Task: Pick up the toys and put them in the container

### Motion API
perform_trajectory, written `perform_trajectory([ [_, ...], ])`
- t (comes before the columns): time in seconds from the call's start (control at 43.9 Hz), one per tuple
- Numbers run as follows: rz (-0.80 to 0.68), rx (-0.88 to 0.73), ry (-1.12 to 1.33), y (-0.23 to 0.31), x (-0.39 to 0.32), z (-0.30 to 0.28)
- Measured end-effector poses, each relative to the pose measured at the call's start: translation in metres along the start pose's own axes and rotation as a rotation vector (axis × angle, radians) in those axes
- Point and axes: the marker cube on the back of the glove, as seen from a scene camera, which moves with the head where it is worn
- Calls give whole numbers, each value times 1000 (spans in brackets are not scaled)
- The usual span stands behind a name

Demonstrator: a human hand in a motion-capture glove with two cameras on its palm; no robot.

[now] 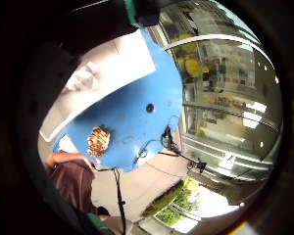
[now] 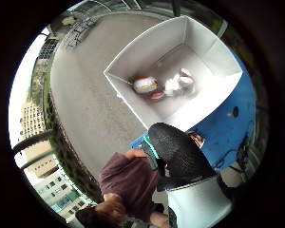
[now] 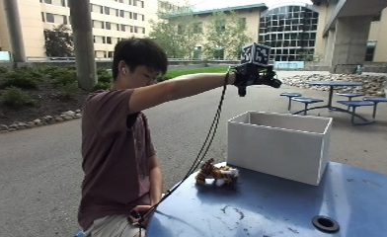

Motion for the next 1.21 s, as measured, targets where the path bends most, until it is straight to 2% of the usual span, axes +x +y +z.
perform_trajectory([
  [0.296, 28, -25, -53, 105, 86, 60],
  [0.524, -43, -63, -118, 157, 113, 127],
  [0.706, -196, -72, -154, 160, 74, 203],
  [0.911, -437, -252, -26, 151, 27, 323],
  [1.208, -486, -132, -103, 119, 18, 364],
])
